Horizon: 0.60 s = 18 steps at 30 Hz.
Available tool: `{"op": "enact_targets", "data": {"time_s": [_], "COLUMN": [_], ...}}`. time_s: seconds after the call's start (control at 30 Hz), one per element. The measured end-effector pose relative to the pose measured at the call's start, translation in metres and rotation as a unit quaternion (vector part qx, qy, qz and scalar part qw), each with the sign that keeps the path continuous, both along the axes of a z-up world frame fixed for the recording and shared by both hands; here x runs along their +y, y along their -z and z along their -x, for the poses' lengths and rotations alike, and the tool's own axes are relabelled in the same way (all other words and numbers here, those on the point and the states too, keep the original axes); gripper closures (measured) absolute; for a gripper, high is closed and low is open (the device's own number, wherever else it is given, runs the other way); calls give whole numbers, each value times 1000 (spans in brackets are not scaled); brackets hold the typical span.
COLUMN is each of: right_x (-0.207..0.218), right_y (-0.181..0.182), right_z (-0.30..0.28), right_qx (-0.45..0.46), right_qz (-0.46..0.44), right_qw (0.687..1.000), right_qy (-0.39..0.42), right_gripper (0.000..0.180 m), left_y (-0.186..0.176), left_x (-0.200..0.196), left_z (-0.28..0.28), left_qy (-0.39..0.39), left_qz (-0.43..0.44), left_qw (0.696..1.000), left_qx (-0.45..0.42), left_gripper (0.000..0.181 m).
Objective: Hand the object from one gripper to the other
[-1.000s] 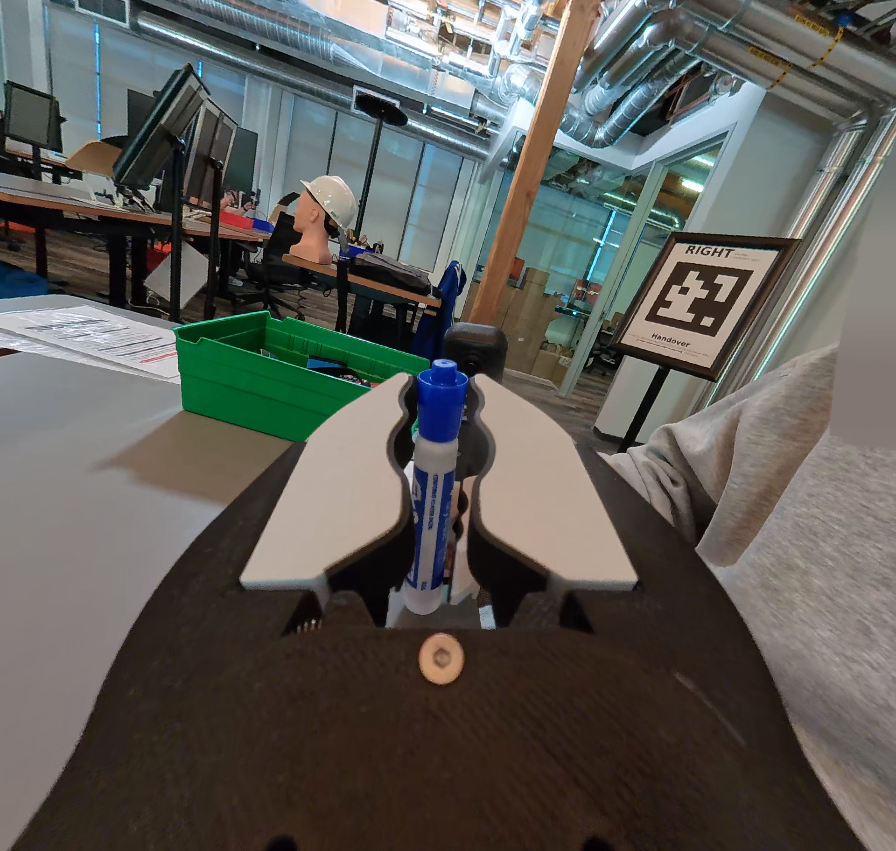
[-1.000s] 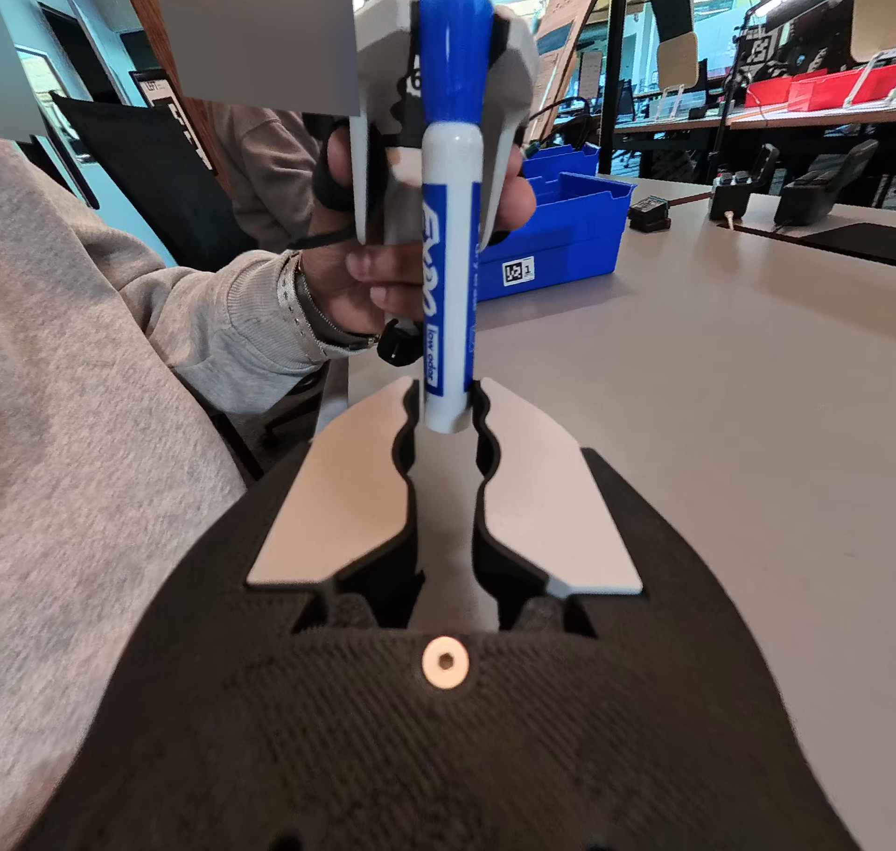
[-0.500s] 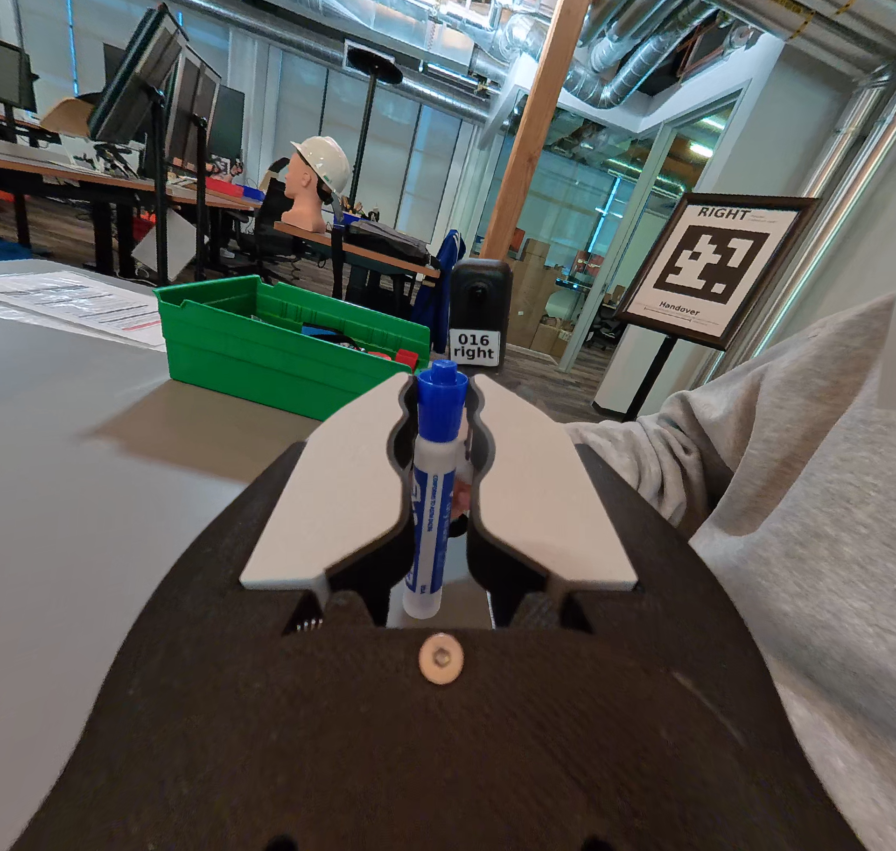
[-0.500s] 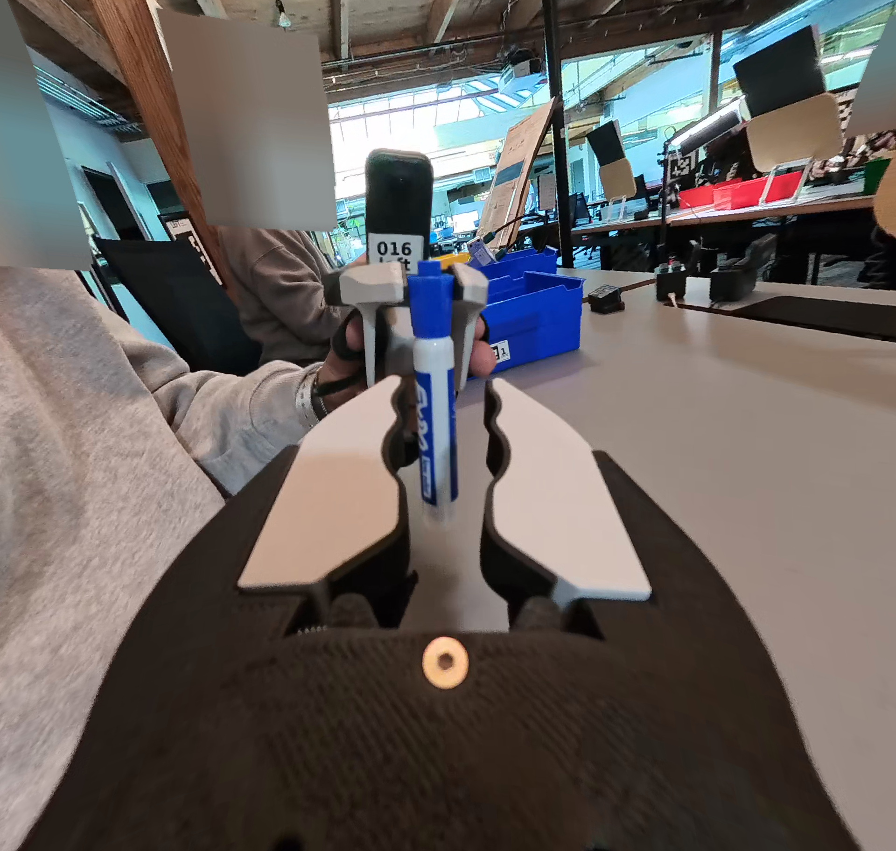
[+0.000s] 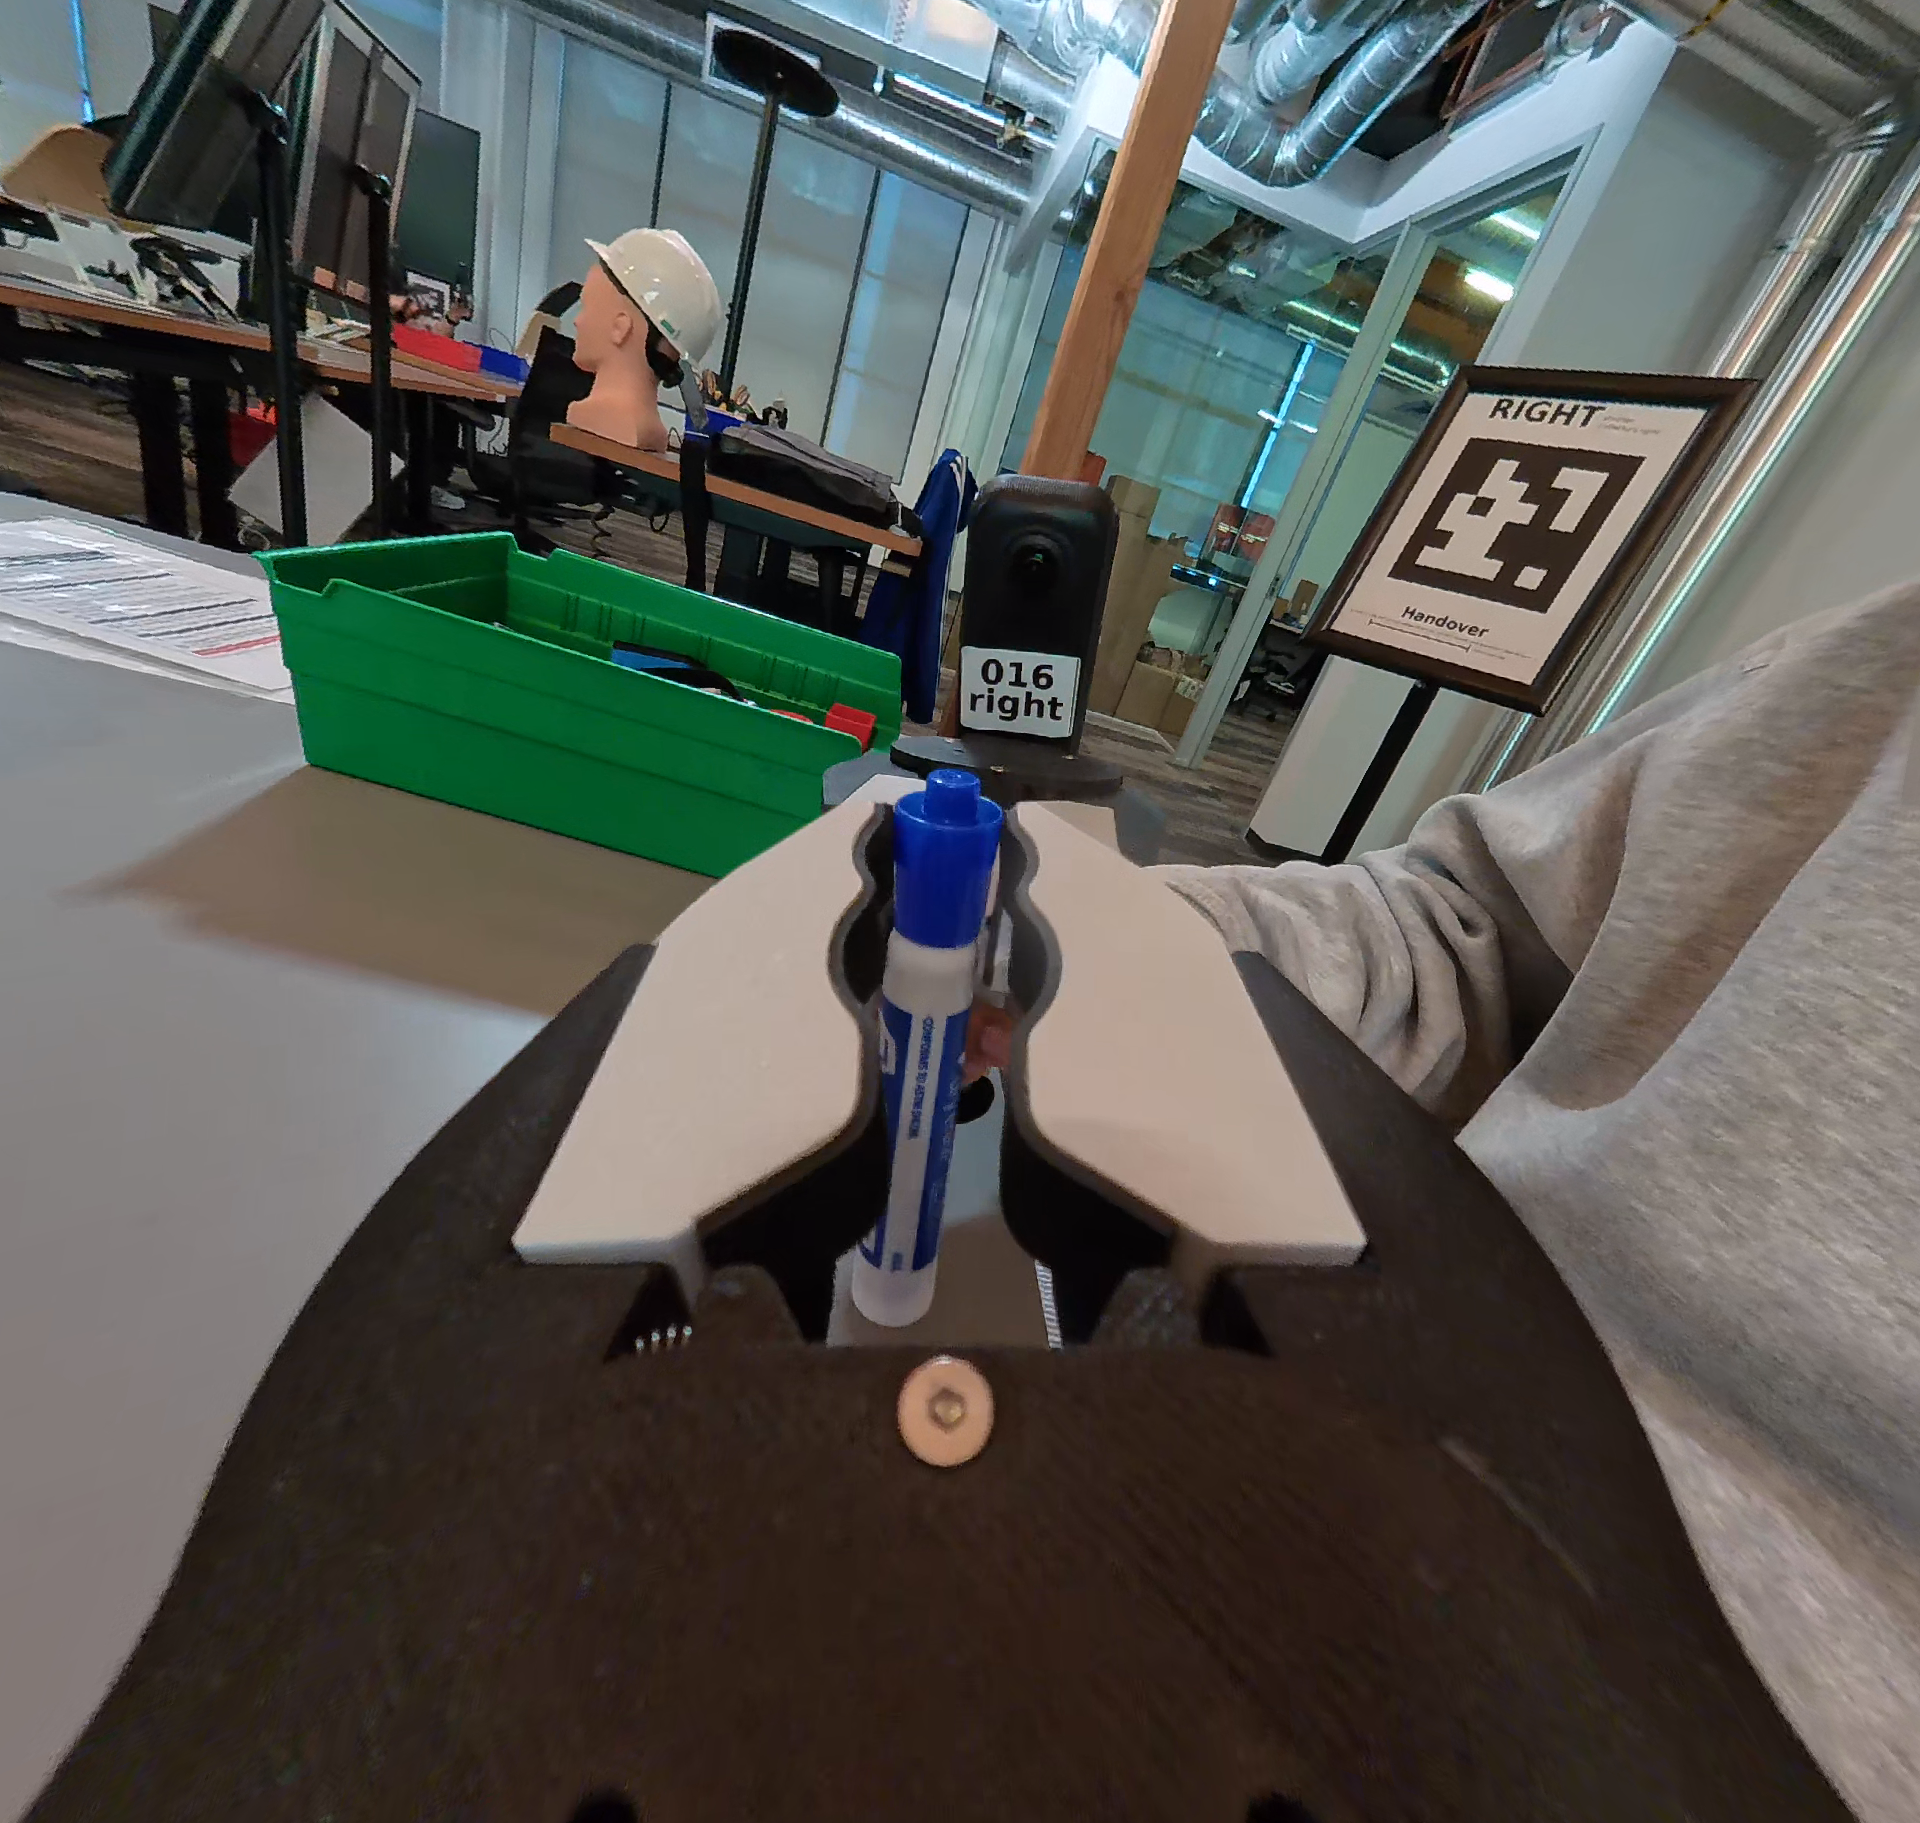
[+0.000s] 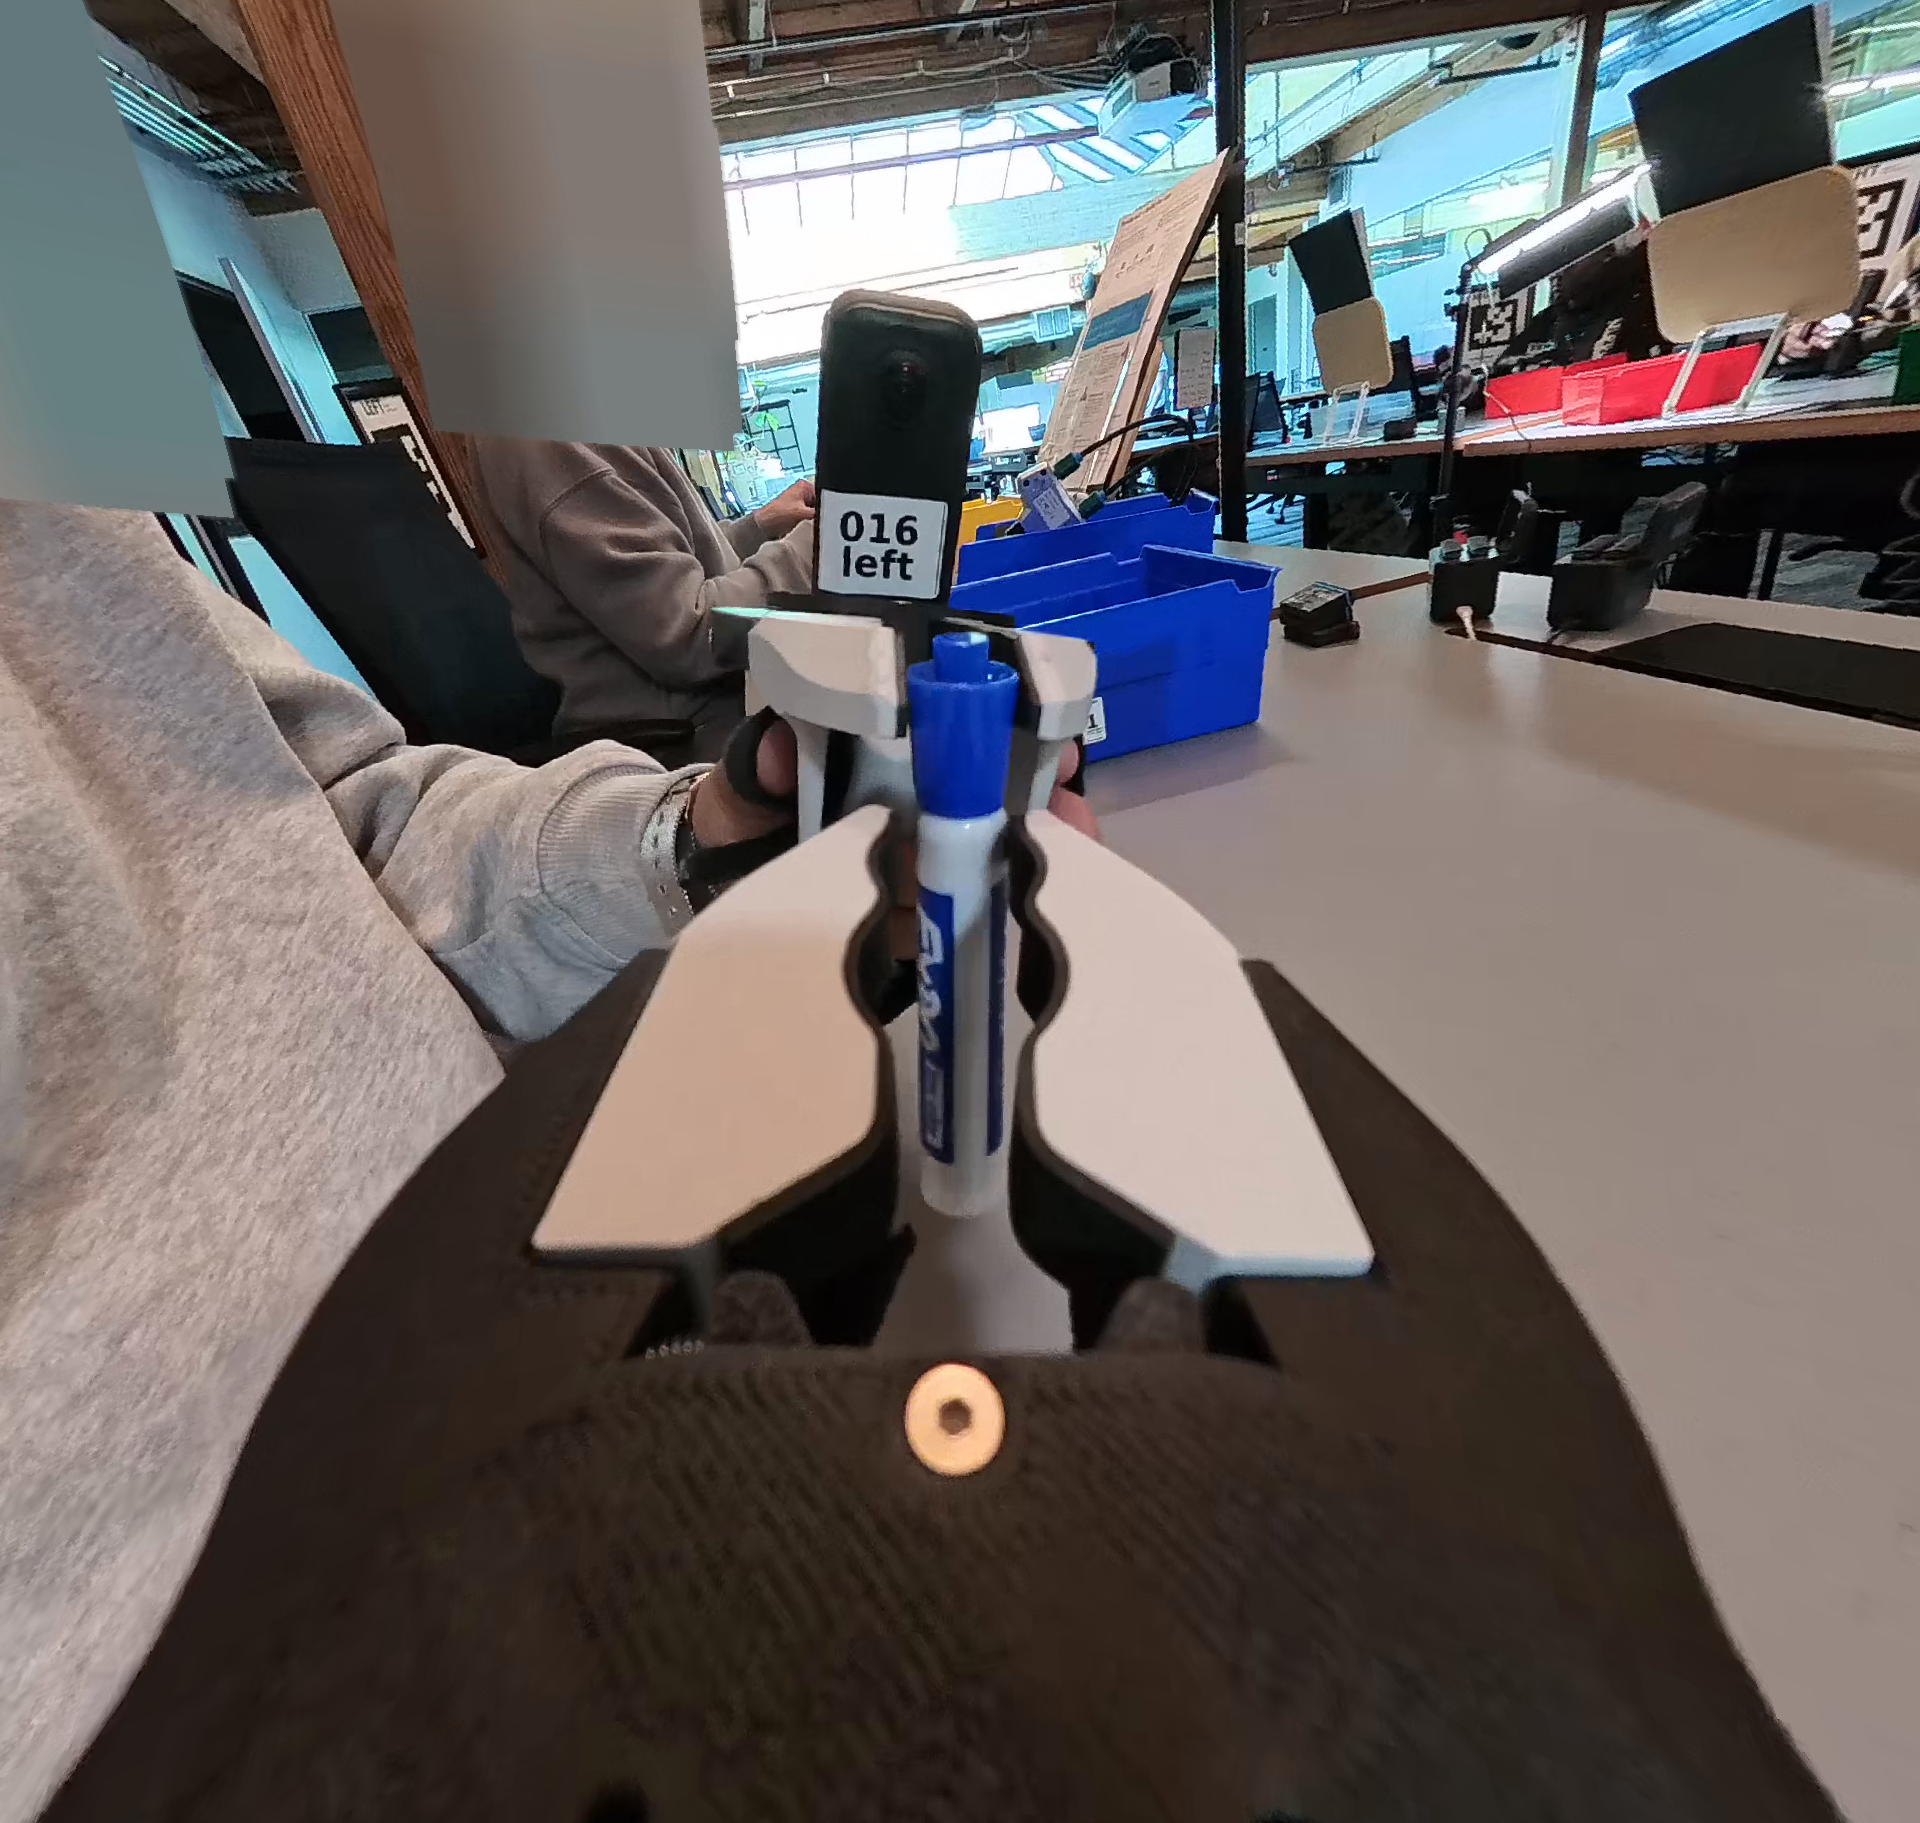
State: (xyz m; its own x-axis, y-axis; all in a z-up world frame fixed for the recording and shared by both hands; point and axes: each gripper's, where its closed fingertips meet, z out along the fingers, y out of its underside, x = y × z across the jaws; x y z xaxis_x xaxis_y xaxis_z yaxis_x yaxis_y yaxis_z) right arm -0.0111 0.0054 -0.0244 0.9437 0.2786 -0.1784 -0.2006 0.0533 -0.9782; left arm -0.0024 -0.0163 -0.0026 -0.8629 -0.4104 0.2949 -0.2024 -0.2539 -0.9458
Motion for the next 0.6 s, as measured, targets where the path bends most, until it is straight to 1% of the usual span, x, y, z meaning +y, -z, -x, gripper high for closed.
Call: {"op": "enact_targets", "data": {"time_s": [0.27,0.3,0.4,0.47,0.53,0.6], "right_x": [0,0,-1,-3,-5,-7], "right_y": [0,0,-2,-3,-5,-6], "right_z": [0,0,-2,-6,-11,-15], "right_qx": [-12,-12,-12,-10,-7,-5], "right_qz": [3,2,-2,-5,-9,-12], "right_qw": [1000,1000,1000,1000,1000,999], "right_qy": [5,5,10,16,23,30], "right_gripper": [161,161,161,161,161,162], "left_y": [0,0,3,7,14,24], "left_x": [-1,0,3,7,10,10], "left_z": [1,1,-4,-6,-7,-5], "left_qy": [8,9,1,-7,-6,12], "left_qz": [4,5,-1,-8,-23,-42], "left_qw": [1000,1000,1000,1000,1000,999], "left_qx": [7,11,20,20,17,22], "left_gripper": [161,158,138,132,134,145]}}
